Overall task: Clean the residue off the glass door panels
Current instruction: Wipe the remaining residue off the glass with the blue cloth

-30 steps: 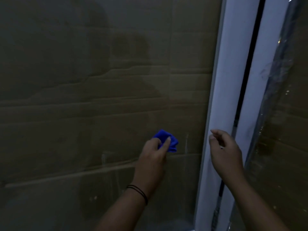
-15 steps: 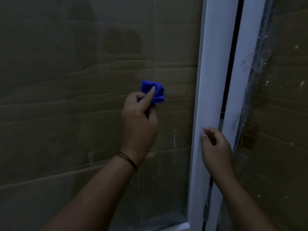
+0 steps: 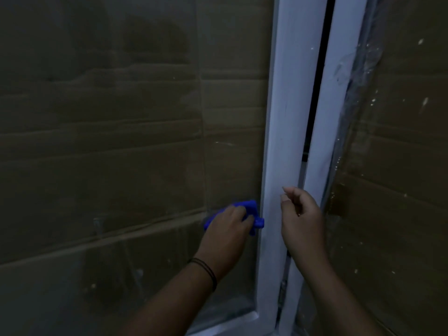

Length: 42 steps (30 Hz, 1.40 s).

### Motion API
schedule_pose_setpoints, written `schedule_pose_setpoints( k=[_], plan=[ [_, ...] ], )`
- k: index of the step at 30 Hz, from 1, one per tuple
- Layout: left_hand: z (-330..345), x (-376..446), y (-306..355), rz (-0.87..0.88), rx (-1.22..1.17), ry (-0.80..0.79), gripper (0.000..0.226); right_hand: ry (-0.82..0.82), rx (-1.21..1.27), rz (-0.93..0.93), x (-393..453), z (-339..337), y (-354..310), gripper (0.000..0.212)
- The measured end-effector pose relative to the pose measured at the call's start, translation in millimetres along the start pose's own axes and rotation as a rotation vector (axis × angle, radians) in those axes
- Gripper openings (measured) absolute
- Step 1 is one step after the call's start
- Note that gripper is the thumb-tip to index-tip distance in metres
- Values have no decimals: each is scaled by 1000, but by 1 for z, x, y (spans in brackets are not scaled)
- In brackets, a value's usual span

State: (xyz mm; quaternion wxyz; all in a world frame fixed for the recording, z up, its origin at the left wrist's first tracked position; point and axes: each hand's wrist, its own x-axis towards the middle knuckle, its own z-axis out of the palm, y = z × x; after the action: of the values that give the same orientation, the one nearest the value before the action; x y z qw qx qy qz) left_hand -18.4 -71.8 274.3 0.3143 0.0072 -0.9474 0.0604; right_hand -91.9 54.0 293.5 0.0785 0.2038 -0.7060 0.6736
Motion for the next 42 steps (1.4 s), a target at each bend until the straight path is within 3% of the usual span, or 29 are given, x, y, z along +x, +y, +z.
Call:
schedule_pose_setpoints(
  k=[5,9,12,15,17,21,26,31,38,42],
  plan=[
    [34,-30,12,-229,-286,-234,33,-13,-32,89,-15,-5,10,23],
    [15,-42,21,-671,-913,-121,27,-110,-65,196,-39,-11,18,17],
    [-6,-51,21,-992,-1481,-63,20,-232,-30,356,-63,-13,19,27],
    [-34,-60,19,-1113,-1892,-6,22,-357,38,448,-86,-11,10,19],
    [-53,-69,19,-1133,-2015,20,25,-371,94,449,-99,-10,1,9],
    [-83,-86,21,-1064,-2105,-21,33,-370,211,480,-118,-7,-19,15],
    [-106,-102,29,-1029,-2067,-26,25,-413,265,453,-142,1,-39,18],
    [-116,-119,34,-1024,-1960,10,25,-448,358,415,-162,11,-55,15],
    [-115,-139,30,-981,-1815,-28,25,-477,452,522,-175,22,-58,23],
    [-111,-144,18,-981,-1729,-10,21,-475,527,582,-175,26,-57,40]
  ],
)
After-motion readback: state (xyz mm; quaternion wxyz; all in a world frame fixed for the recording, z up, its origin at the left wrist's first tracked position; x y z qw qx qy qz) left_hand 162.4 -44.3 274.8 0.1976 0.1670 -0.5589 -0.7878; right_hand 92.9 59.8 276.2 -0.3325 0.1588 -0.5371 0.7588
